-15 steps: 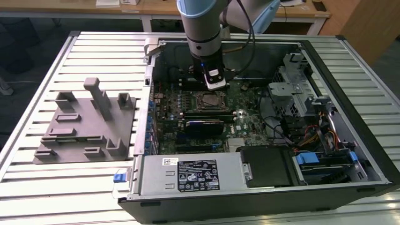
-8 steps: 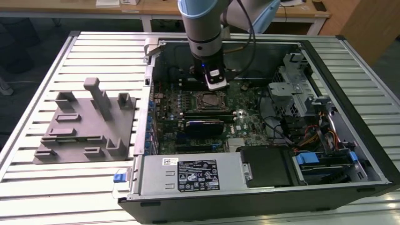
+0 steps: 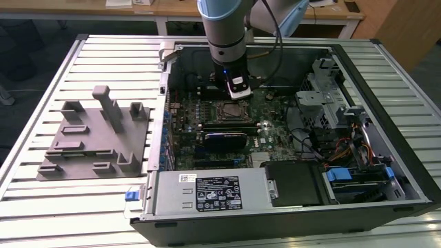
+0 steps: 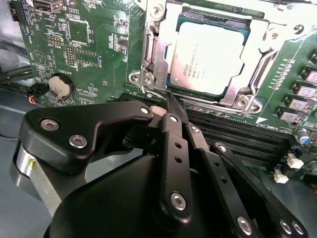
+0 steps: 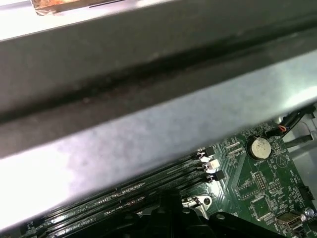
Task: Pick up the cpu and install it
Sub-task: 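Install the first cpu locking lever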
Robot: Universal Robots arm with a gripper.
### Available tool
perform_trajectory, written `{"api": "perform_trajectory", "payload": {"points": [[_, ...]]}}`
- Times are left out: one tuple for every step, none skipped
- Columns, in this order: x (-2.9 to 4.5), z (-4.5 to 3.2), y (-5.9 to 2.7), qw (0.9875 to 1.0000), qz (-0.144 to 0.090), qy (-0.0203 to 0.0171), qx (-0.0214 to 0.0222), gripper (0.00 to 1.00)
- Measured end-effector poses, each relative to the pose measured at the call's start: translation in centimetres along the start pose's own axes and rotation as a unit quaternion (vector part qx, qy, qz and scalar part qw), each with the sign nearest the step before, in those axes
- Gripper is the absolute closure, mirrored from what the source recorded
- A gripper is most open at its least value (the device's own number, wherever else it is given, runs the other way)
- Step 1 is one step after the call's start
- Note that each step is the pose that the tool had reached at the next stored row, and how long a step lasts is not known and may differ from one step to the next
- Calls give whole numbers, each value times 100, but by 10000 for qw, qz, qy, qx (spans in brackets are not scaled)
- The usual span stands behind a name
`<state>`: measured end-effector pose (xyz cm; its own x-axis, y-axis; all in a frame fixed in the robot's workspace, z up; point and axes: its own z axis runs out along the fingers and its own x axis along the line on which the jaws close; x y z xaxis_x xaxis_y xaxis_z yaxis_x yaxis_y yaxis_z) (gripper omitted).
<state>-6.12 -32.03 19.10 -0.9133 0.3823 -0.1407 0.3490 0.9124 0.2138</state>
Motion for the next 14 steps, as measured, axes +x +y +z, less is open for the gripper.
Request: {"api": "perform_trajectory", "payload": {"points": [[0, 0, 0, 10000, 0, 1, -3, 89], [-1, 0, 0, 10000, 3, 7, -17, 89], [-1, 0, 0, 10000, 9, 18, -45, 89], [-1, 0, -1, 10000, 16, 28, -72, 89], [-1, 0, -1, 10000, 20, 34, -90, 89], [-1, 0, -1, 9999, 23, 38, -100, 89], [-1, 0, -1, 9999, 23, 39, -102, 89], [-1, 0, -1, 9999, 24, 39, -103, 89], [-1, -2, -1, 9999, 24, 39, -103, 89], [-2, -7, 0, 9999, 23, 39, -102, 89], [-3, -13, 1, 9999, 23, 39, -103, 89], [-4, -23, 4, 9999, 23, 39, -103, 89], [-6, -35, 6, 9999, 23, 39, -102, 89], [-7, -46, 9, 9999, 23, 39, -102, 89]]}}
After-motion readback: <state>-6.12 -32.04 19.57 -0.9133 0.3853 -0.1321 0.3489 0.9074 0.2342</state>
